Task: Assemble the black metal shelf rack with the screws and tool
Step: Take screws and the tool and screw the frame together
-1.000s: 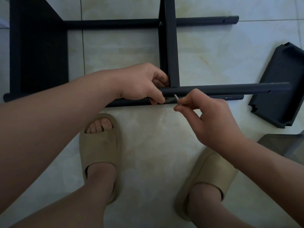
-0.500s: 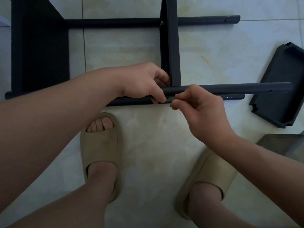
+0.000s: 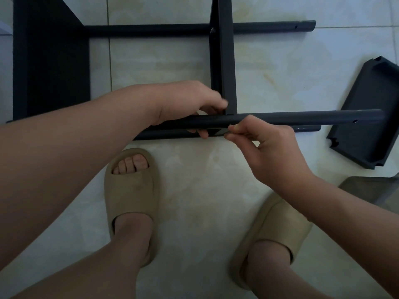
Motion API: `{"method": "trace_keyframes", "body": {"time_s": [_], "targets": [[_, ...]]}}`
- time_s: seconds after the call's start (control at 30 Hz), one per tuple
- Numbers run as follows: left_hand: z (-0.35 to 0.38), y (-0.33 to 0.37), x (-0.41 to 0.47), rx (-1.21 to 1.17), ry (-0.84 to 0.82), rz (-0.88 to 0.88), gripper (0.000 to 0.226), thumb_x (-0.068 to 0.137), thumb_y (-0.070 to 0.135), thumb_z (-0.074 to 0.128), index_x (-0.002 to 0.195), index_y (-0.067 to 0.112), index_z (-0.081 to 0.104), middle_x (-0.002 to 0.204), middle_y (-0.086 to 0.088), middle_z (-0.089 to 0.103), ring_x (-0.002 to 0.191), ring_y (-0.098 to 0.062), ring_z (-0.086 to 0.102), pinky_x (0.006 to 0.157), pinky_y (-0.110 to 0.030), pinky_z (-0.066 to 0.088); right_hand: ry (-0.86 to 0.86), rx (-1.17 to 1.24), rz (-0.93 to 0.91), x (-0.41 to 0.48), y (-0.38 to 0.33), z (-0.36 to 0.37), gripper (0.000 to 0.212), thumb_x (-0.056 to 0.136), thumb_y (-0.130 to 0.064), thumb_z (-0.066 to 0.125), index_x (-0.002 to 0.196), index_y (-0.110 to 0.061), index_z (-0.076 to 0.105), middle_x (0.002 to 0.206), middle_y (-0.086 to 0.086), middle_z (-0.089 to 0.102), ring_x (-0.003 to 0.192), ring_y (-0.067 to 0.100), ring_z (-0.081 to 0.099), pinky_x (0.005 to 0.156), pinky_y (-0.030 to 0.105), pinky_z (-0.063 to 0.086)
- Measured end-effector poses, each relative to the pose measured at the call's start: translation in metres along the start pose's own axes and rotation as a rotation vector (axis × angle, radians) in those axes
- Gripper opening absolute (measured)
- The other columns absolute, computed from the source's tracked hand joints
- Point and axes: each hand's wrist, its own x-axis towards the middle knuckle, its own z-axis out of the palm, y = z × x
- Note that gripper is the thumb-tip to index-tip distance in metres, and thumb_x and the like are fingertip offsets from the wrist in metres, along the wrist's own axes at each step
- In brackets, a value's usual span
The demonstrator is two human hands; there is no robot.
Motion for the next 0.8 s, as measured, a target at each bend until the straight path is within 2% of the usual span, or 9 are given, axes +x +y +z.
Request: {"method": "trace_keyframes", "body": {"time_s": [0.1, 0.2, 0.3, 0.4, 0.67, 0.8], "targets": [[0.005, 0.003, 0.004, 0.080, 0.095, -0.027, 0.050, 0.098, 0.057, 0.049, 0.105, 0.013, 0.071, 0.099, 0.001, 0.077, 0.073, -0.023, 0.075, 0.080, -0.033, 0.056, -0.003, 0.041, 0.044, -0.001, 0.000, 0.000, 0.007, 0.094, -0.008, 0.073, 0.091, -0.002, 0.071, 0.089, -0.002, 0.076, 0.074, 0.027, 0.071, 0.070, 0.041, 0.053], [0.010, 0.003, 0.005, 0.131, 0.139, 0.008, 0.049, 0.097, 0.054, 0.053, 0.099, 0.009, 0.071, 0.084, -0.006, 0.076, 0.072, -0.021, 0.075, 0.075, -0.029, 0.053, -0.008, 0.200, 0.222, -0.003, -0.002, 0.003, 0.004, 0.093, -0.006, 0.072, 0.089, -0.006, 0.070, 0.088, -0.013, 0.075, 0.085, 0.008, 0.073, 0.080, 0.032, 0.057], [0.012, 0.003, 0.006, 0.163, 0.154, 0.025, 0.045, 0.098, 0.052, 0.053, 0.095, 0.011, 0.071, 0.074, -0.007, 0.075, 0.072, -0.021, 0.073, 0.076, -0.035, 0.052, 0.005, 0.385, 0.371, -0.004, -0.007, 0.007, 0.013, 0.094, -0.002, 0.069, 0.087, -0.013, 0.067, 0.079, -0.005, 0.076, 0.083, 0.009, 0.074, 0.082, 0.028, 0.059], [0.013, 0.002, 0.007, 0.170, 0.196, 0.045, 0.044, 0.099, 0.050, 0.053, 0.093, 0.010, 0.070, 0.068, -0.005, 0.074, 0.061, -0.014, 0.069, 0.072, -0.033, 0.048, 0.033, 0.490, 0.423, -0.002, -0.012, 0.008, 0.017, 0.094, 0.003, 0.066, 0.085, -0.012, 0.065, 0.079, -0.001, 0.075, 0.077, 0.010, 0.074, 0.079, 0.023, 0.059], [0.013, 0.001, 0.010, 0.192, 0.212, 0.082, 0.045, 0.100, 0.046, 0.051, 0.090, 0.007, 0.071, 0.066, -0.003, 0.073, 0.059, -0.010, 0.063, 0.067, -0.030, 0.044, 0.024, 0.460, 0.475, 0.004, -0.015, 0.007, 0.018, 0.094, 0.002, 0.066, 0.082, -0.011, 0.065, 0.076, 0.001, 0.075, 0.075, 0.018, 0.073, 0.078, 0.028, 0.060], [0.010, 0.000, 0.008, 0.149, 0.190, 0.086, 0.041, 0.099, 0.046, 0.055, 0.088, 0.010, 0.071, 0.067, -0.005, 0.073, 0.059, -0.011, 0.064, 0.068, -0.030, 0.046, 0.008, 0.333, 0.497, 0.007, -0.014, 0.006, 0.018, 0.092, -0.008, 0.071, 0.079, -0.016, 0.061, 0.074, -0.005, 0.075, 0.070, 0.010, 0.073, 0.069, 0.026, 0.057]]}}
